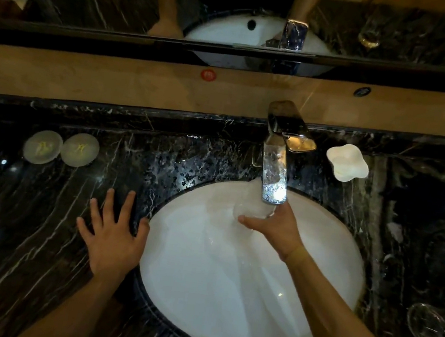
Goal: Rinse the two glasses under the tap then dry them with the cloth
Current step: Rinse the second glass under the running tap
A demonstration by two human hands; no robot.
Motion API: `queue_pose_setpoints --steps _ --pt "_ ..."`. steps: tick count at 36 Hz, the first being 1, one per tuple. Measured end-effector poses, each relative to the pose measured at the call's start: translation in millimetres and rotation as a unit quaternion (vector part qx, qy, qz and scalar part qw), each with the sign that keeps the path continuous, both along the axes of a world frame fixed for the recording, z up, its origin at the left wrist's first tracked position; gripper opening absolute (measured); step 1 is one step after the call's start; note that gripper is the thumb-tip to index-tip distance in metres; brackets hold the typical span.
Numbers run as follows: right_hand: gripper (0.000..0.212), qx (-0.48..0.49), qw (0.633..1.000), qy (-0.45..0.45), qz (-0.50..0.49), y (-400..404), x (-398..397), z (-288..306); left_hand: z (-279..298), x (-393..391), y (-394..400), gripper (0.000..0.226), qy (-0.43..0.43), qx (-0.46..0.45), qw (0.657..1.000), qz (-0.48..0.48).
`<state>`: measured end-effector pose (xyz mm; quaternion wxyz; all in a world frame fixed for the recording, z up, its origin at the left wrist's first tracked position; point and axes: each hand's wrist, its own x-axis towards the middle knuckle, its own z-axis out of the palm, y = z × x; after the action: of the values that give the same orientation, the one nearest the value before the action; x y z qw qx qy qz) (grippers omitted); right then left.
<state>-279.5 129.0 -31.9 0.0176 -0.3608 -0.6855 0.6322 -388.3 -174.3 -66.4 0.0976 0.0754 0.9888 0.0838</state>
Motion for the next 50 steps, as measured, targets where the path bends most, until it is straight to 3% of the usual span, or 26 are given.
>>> queue_pose_setpoints --steps 9,12,16,21,25,31,36,39,42,47,50 --pt "0.082 0.216 0.974 -0.014 -0.065 -13.2 2.7 0.0 0.2 -0.1 0.2 0.072 0.001 -0.003 1.0 -0.001" --pt "0.083 0.225 0.971 -0.01 -0.08 -7.6 7.5 3.2 0.4 -0.2 0.4 0.072 0.002 -0.004 1.0 -0.002" --pt "0.083 0.152 0.986 0.002 -0.071 6.0 17.1 10.3 0.2 -0.5 -0.5 0.072 0.006 -0.003 1.0 -0.006" --pt "0.086 -0.091 0.996 0.012 -0.009 25.3 27.6 9.4 -1.3 -0.1 -0.8 0.071 0.006 -0.004 1.0 -0.005" --pt "0.08 -0.23 0.972 -0.031 0.033 22.8 32.4 5.5 -1.6 -1.6 -0.6 0.071 0.005 0.0 1.0 -0.006" --pt "0.089 -0.347 0.93 -0.122 0.006 1.1 38.2 -11.2 -2.1 -0.3 -0.6 0.072 0.007 -0.002 1.0 -0.005" --pt "0.065 -0.474 0.867 -0.136 -0.078 -10.0 35.4 -17.4 -4.4 -0.7 -1.7 0.071 0.016 -0.005 1.0 -0.008" --pt "0.068 -0.512 0.84 -0.137 -0.111 -12.9 29.5 -17.5 -4.4 -0.9 -1.7 0.072 0.017 -0.006 1.0 -0.008" --pt "0.057 -0.559 0.803 -0.132 -0.16 -12.5 22.1 -17.1 -4.0 -1.1 -1.4 0.072 0.017 -0.005 1.0 -0.007" --pt "0.072 -0.554 0.788 -0.128 -0.235 -9.6 9.1 -20.6 -4.2 -0.6 -1.1 0.072 0.015 -0.008 1.0 -0.008" --pt "0.069 -0.567 0.771 -0.109 -0.27 -10.4 -1.7 -12.7 -3.6 -0.9 -1.4 0.072 0.014 -0.006 1.0 -0.007"
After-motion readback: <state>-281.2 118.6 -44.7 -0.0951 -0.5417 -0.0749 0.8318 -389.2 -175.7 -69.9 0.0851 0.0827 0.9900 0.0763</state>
